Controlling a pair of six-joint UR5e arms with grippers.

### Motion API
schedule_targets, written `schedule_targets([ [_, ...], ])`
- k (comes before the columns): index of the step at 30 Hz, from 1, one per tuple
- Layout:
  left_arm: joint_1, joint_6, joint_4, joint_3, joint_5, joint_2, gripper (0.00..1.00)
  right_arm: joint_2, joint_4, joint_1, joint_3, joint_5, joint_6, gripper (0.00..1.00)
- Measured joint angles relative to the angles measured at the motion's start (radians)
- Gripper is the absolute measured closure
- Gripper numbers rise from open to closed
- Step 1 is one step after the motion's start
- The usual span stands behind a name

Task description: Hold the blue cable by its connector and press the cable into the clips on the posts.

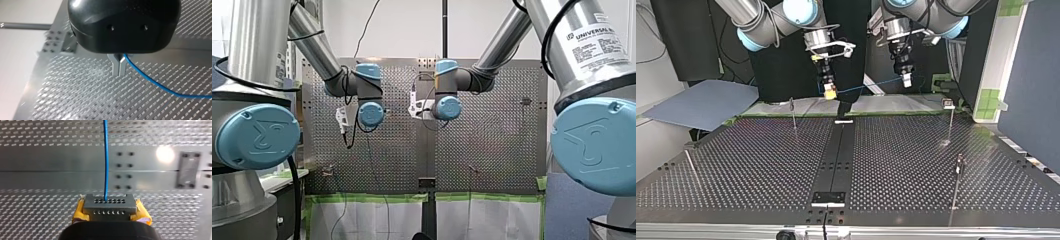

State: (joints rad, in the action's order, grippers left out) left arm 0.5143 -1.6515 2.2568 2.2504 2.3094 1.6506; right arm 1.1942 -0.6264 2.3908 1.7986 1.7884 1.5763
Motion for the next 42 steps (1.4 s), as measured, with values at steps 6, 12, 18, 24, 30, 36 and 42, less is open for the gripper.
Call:
schedule_targets([
  [6, -0.022, -0.008, 0.052, -0.022, 0.029, -0.053, 0.99, 0.055, 0.020, -0.001, -0.024, -0.029, 0.003, 1.00],
  [12, -0.041, -0.018, 0.102, -0.055, 0.030, -0.102, 0.99, 0.095, 0.041, -0.004, -0.052, -0.059, 0.004, 1.00],
  [18, -0.059, -0.025, 0.154, -0.102, 0.025, -0.154, 0.99, 0.098, 0.047, -0.010, -0.083, -0.077, 0.014, 1.00],
  [24, -0.078, -0.029, 0.204, -0.132, 0.012, -0.183, 0.99, 0.084, 0.047, -0.014, -0.101, -0.099, 0.035, 1.00],
  [30, -0.102, -0.030, 0.249, -0.139, 0.009, -0.187, 0.99, 0.036, 0.066, -0.013, -0.143, -0.111, 0.042, 1.00],
  [36, -0.131, -0.041, 0.258, -0.141, -0.004, -0.189, 0.99, 0.014, 0.079, 0.001, -0.194, -0.128, 0.043, 1.00],
  [42, -0.159, -0.062, 0.271, -0.169, -0.040, -0.188, 0.99, 0.011, 0.109, 0.018, -0.242, -0.131, 0.044, 1.00],
])
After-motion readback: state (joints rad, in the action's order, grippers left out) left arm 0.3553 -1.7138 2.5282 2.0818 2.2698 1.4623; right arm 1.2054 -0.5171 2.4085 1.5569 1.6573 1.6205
